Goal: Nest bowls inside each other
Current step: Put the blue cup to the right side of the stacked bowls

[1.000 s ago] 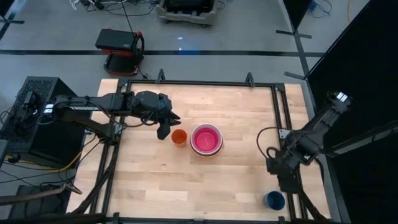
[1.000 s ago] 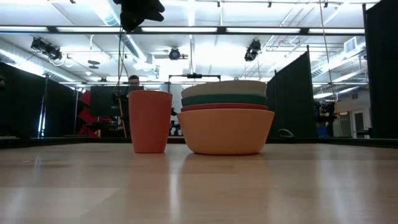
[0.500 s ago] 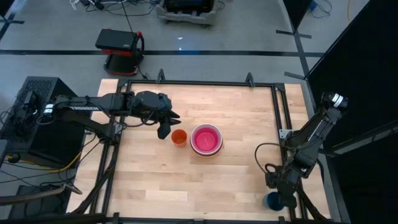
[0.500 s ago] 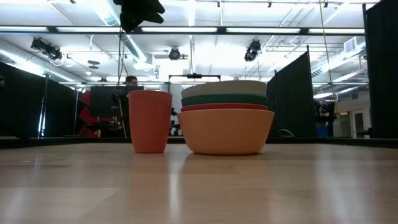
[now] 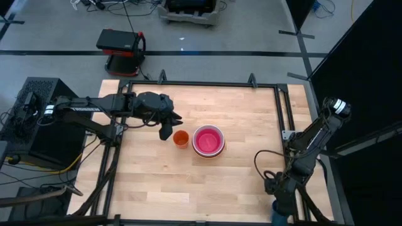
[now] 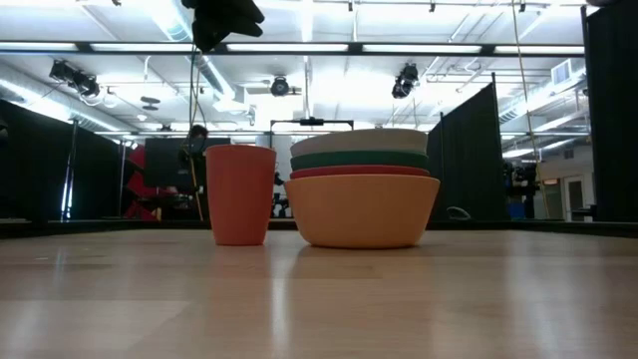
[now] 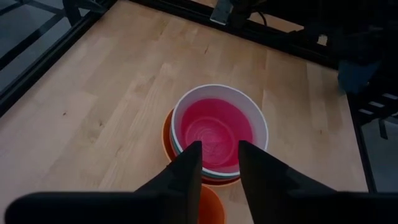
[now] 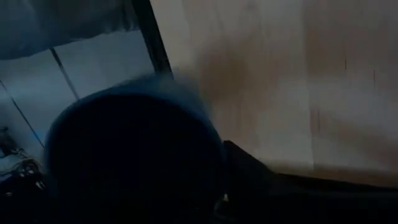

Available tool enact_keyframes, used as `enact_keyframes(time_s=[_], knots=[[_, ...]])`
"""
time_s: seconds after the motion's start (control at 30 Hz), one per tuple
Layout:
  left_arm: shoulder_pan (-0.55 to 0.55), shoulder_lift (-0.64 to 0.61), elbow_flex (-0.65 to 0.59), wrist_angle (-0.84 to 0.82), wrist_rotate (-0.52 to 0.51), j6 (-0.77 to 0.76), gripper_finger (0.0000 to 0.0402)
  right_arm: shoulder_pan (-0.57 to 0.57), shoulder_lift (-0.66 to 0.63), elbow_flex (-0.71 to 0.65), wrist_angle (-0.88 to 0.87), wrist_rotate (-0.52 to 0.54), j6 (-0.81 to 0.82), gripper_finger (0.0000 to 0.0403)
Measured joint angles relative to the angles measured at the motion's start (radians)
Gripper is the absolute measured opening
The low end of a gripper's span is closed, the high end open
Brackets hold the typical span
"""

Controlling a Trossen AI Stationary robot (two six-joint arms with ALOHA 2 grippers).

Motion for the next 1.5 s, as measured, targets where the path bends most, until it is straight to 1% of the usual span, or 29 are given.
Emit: enact_keyframes(time_s=[0.37,0.57,0.67,0.77,0.83,1.37,1.5], knots=[[0.0,0.001,0.0,-0.003,-0.004,-0.017,0.0077,-0.181,-0.059,0.021,-0.037,0.08,-0.033,0.0002],[-0.001,0.001,0.0,-0.004,0.005,-0.018,0.0081,-0.395,-0.13,0.075,-0.217,0.215,-0.128,0.0],[-0.001,0.001,0.0,-0.004,0.006,-0.018,0.0082,-0.502,-0.135,0.121,-0.31,0.255,-0.182,0.0],[-0.001,0.001,0.0,-0.004,0.006,-0.013,0.0079,-0.604,-0.135,0.17,-0.383,0.281,-0.196,0.0],[-0.001,0.001,0.0,-0.004,0.006,-0.011,0.0077,-0.658,-0.135,0.195,-0.408,0.293,-0.203,0.0],[-0.001,0.001,0.0,-0.01,0.002,0.048,0.0075,-0.93,-0.114,0.259,-0.532,0.299,-0.353,0.0],[-0.001,0.001,0.0,-0.013,-0.006,0.07,0.0071,-0.95,-0.079,0.274,-0.521,0.304,-0.398,0.0]])
